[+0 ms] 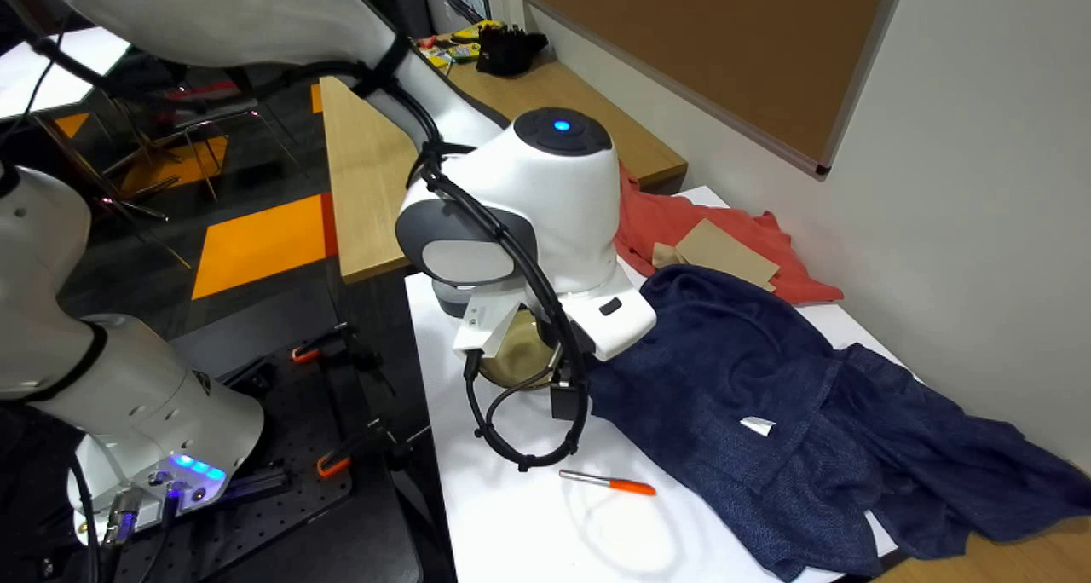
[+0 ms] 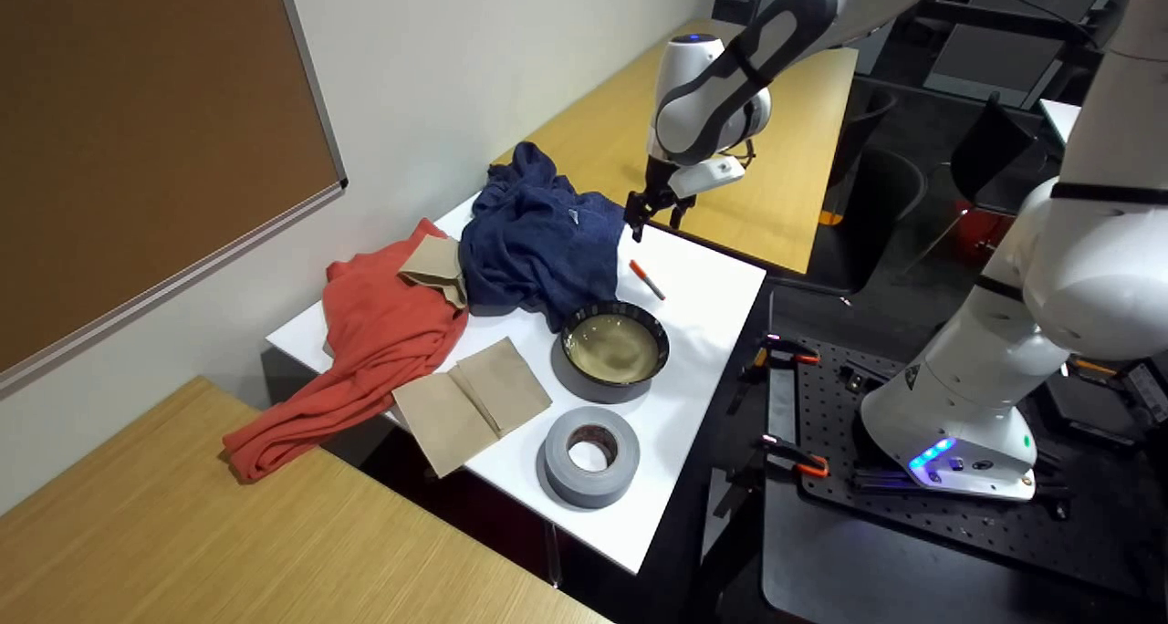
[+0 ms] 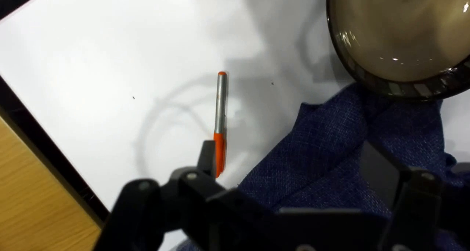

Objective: Place the marker in the bowl

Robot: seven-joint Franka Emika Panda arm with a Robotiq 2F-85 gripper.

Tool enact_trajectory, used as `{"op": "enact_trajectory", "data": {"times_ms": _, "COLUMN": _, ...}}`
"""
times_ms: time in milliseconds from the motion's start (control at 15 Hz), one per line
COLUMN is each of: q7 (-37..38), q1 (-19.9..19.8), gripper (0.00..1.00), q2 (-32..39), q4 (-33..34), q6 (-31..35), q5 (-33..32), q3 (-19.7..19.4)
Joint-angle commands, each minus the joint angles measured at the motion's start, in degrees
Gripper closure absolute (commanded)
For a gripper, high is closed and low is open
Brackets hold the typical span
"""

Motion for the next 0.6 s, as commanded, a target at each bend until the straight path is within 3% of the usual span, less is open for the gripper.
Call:
{"op": "enact_trajectory", "data": {"times_ms": 0, "q7": -1.73, "q1": -1.14, "gripper": 0.0, "q2": 5.51, "q4": 2.41, "q6": 2.4, "q5": 3.38, "q3": 1.49}}
{"op": "enact_trajectory", "data": {"times_ms": 533, "q7": -5.44, "q1": -5.67, "gripper": 0.0, "q2": 14.99, "q4": 7.64, "q6": 6.81, "q5": 8.45, "q3": 4.56}}
